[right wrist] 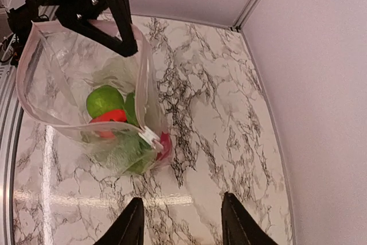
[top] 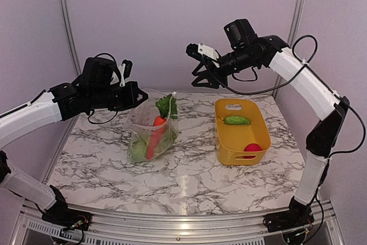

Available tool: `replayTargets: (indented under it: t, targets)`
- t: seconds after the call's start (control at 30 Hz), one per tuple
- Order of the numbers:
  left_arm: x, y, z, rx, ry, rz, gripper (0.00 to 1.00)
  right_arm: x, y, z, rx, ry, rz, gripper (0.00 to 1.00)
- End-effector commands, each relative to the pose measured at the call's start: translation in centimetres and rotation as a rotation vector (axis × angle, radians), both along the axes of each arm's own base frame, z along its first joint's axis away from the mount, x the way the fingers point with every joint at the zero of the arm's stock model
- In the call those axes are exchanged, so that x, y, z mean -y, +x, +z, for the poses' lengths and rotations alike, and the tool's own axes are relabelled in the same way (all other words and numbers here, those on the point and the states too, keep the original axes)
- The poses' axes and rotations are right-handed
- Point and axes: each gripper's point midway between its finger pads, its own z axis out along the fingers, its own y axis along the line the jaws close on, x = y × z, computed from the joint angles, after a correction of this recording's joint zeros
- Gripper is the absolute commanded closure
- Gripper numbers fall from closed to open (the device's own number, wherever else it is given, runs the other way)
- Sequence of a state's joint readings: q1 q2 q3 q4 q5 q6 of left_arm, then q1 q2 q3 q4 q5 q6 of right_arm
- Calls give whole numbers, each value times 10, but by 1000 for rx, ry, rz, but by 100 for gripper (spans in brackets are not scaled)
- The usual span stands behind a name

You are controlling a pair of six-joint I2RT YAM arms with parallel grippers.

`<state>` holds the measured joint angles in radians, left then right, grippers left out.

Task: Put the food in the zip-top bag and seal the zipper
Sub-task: Adjust the fake vegetable in the zipper food storage bag.

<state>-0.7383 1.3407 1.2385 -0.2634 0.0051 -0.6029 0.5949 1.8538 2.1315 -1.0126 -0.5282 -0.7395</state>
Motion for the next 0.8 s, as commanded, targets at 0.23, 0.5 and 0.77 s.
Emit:
replayTargets:
  t: [0.23,0.5,0.77]
  targets:
    - [12,-1,16,4,-89,-27,100,-82,-56,8,124,-27,136,59]
    - [7,-6,19,9,-99,-24,100,-84,-45,-13,118,-85,95,63]
    - [9,-8,18,6,-115,-29,100,-85,-39,-29,112,-119,82,73]
